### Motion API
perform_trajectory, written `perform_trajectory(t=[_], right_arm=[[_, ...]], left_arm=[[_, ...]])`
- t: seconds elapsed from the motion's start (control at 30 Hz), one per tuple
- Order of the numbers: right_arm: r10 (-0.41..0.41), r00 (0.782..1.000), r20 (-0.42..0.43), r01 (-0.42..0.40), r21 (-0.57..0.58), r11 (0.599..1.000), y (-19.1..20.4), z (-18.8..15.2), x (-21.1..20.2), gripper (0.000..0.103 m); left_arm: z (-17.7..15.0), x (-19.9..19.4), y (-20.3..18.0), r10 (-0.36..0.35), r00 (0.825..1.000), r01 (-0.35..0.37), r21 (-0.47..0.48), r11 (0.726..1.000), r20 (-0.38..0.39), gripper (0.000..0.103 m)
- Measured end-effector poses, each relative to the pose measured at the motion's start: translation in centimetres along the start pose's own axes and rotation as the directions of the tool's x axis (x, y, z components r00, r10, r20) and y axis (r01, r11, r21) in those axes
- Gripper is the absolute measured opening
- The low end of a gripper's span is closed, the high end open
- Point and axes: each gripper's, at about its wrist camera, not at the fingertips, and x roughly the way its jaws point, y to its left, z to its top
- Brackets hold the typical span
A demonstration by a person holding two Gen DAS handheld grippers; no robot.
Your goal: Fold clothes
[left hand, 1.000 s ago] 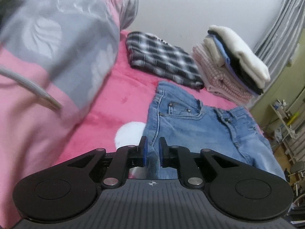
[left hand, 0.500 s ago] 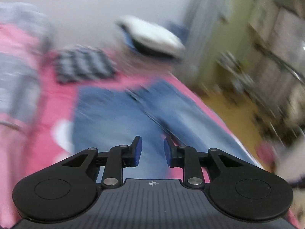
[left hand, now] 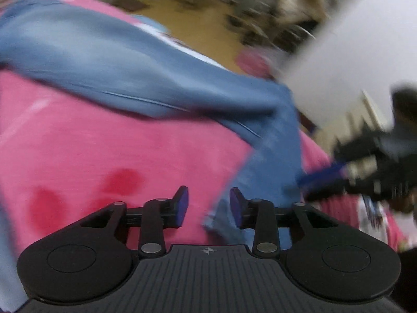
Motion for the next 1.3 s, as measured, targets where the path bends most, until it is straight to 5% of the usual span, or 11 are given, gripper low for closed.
perform_trajectory(t=[0.13, 0.23, 0.4, 0.47, 0.57, 0.63, 0.77, 1.0, 1.1, 1.3], right_arm=[[-0.086, 0.992, 0.09, 0.065, 0.21, 0.976, -3.7, -0.4, -1.7, 0.04], [-0.12, 0.979, 0.165, 0.045, 0.397, 0.917, -6.8, -1.0, -2.6, 0.047], [-0.155, 0.974, 0.163, 0.029, 0.592, 0.805, -10.2, -3.1, -1.7, 0.05], [-0.15, 0.971, 0.185, 0.005, 0.616, 0.788, -10.7, -3.2, -1.3, 0.05], [-0.144, 0.966, 0.216, -0.03, 0.644, 0.764, -11.4, -3.2, -0.9, 0.05], [-0.145, 0.962, 0.231, -0.036, 0.635, 0.771, -11.6, -2.8, -0.9, 0.05], [-0.143, 0.956, 0.257, -0.049, 0.617, 0.785, -11.6, -2.3, -1.1, 0.05], [-0.141, 0.953, 0.269, -0.049, 0.594, 0.803, -10.9, -2.7, -1.9, 0.05], [-0.151, 0.953, 0.263, -0.011, 0.526, 0.85, -9.5, -2.4, -3.1, 0.05], [0.015, 0.999, 0.046, -0.031, 0.362, 0.932, -6.0, -0.6, -3.3, 0.054]], left_arm=[[-2.5, 2.2, -2.4, 0.086, 0.994, -0.094, 0.138, 0.986, 0.062, 0.052], [-3.9, 2.2, -2.6, 0.107, 0.987, -0.123, 0.135, 0.983, 0.12, 0.058], [-3.1, 2.3, -2.3, 0.093, 0.988, -0.103, 0.076, 0.992, 0.126, 0.058], [-3.0, 2.4, -2.3, 0.087, 0.988, -0.093, 0.038, 0.995, 0.129, 0.053], [-2.7, 2.4, -2.3, 0.1, 0.988, -0.1, -0.002, 0.995, 0.118, 0.029], [-2.4, 2.3, -2.1, 0.096, 0.991, -0.09, -0.063, 0.994, 0.093, 0.013], [-2.4, 1.5, -1.6, 0.01, 0.998, 0.003, -0.189, 0.982, 0.07, 0.01], [-3.2, 0.5, -3.9, -0.167, 0.981, 0.183, -0.184, 0.966, 0.098, 0.006], [-3.4, 0.5, -4.8, -0.224, 0.969, 0.239, -0.16, 0.958, 0.104, 0.006], [-3.2, 0.9, -6.7, -0.322, 0.941, 0.333, -0.126, 0.934, 0.104, 0.005]])
